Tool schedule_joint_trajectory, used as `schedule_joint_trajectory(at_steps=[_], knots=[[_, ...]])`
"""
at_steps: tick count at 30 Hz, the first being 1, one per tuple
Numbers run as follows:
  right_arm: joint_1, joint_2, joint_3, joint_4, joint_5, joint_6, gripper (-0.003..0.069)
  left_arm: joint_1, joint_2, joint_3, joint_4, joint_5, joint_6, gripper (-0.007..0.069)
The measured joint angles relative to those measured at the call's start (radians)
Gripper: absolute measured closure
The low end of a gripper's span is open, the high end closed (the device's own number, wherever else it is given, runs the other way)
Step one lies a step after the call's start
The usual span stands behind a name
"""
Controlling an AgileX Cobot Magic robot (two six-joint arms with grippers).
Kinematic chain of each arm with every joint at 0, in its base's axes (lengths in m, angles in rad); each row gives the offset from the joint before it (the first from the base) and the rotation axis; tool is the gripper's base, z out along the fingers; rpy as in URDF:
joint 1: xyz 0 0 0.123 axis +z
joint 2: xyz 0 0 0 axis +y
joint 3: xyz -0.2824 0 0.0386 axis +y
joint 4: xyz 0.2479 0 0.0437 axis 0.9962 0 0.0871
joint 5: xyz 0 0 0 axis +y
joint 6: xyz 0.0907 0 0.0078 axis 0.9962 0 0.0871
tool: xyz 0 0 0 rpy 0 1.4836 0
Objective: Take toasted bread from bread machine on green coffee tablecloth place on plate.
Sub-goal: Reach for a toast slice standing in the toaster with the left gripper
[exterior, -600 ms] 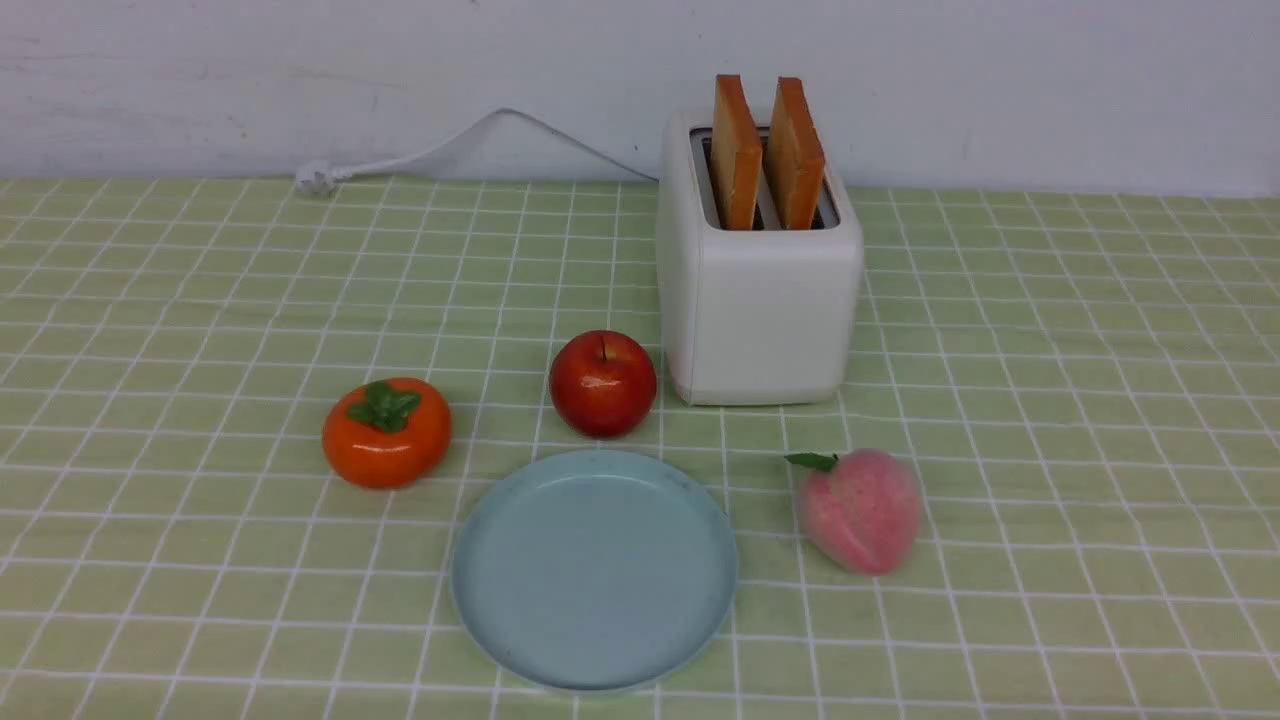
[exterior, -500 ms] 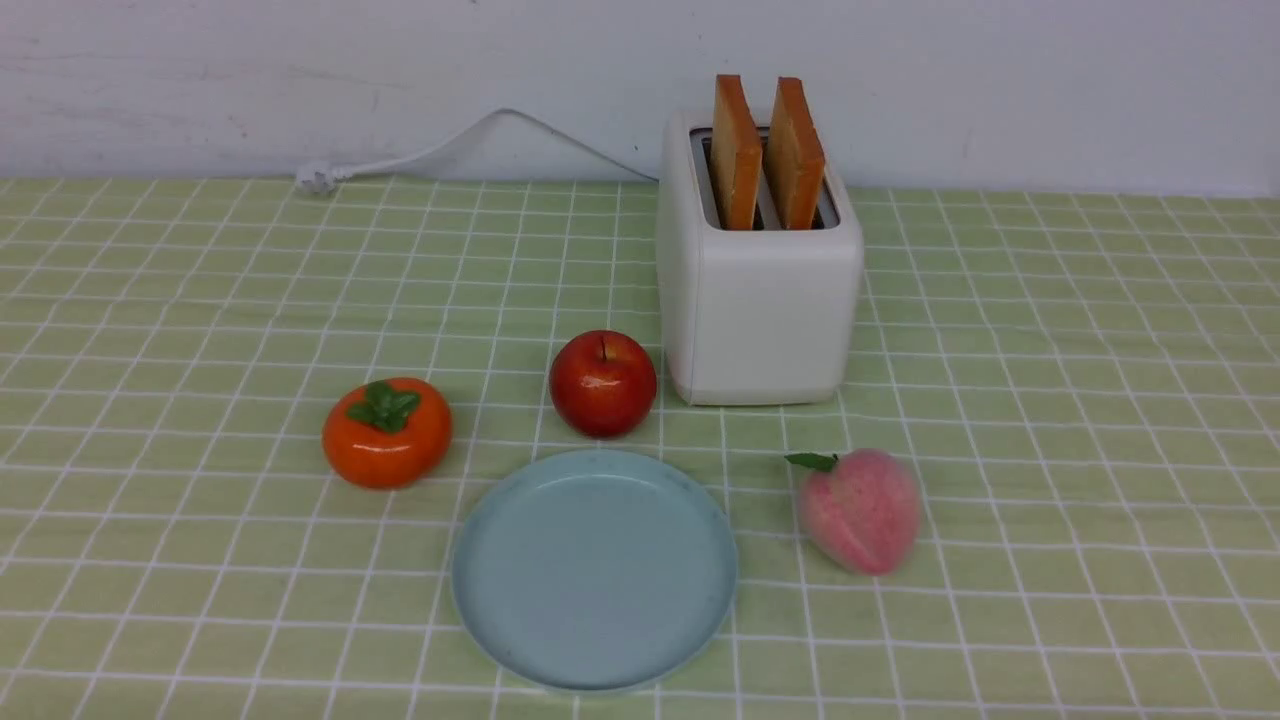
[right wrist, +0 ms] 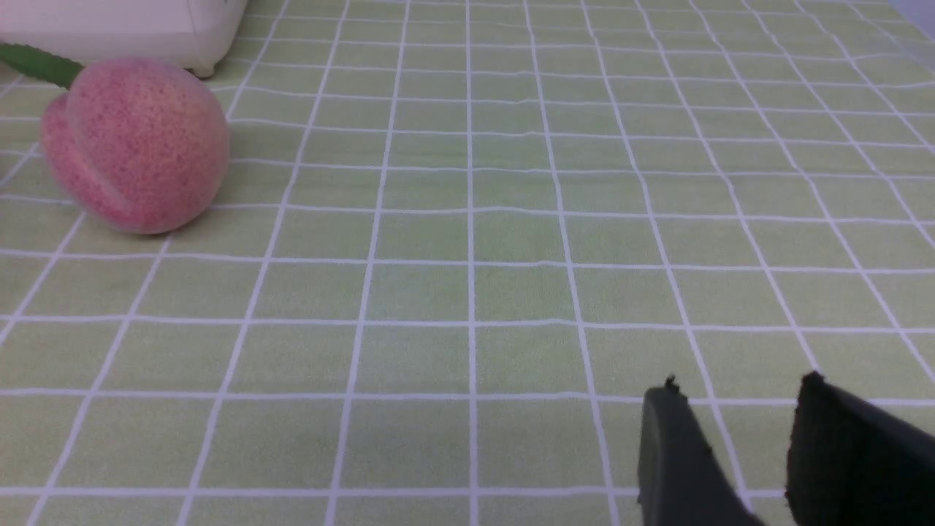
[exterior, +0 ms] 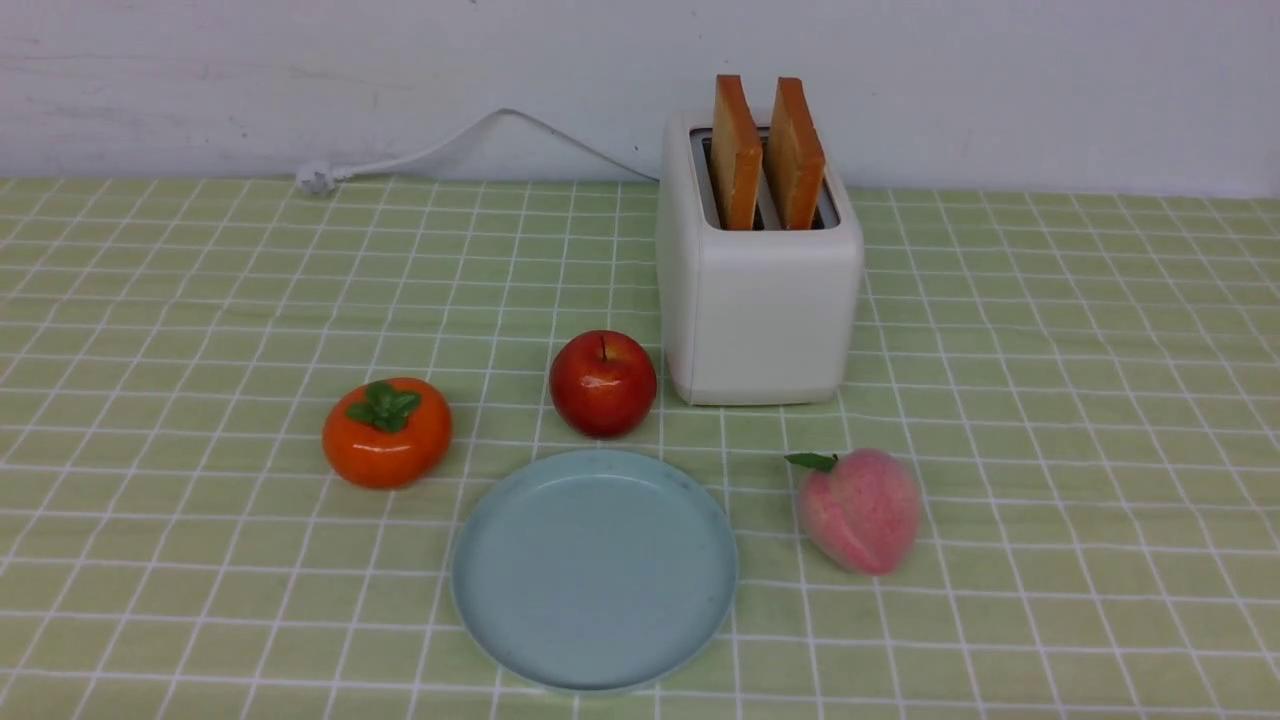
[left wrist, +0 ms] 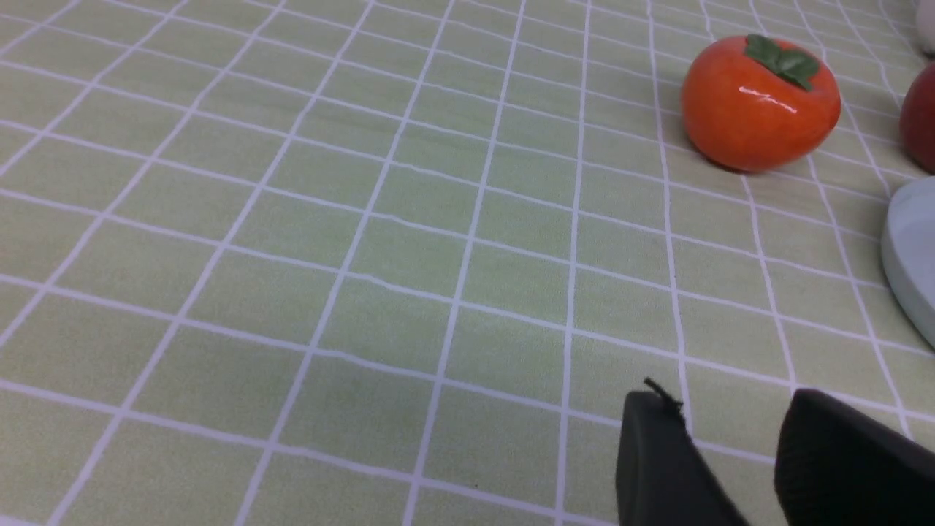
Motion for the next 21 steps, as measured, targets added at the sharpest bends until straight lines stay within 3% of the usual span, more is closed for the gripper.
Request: schedule_joint_trajectory(at_steps=[13,21], knots=[[0.000,0.000,0.000,0.000,0.000,0.000,0.0417,0.000,0.000,0.000,-0.024,-0.060,-0.020,0.0386],[0.077,0.000,0.000,0.001,0.000,0.000,0.0417,-0.029,0.000,0.000,-0.097,-0.143,-0.025,0.0386]])
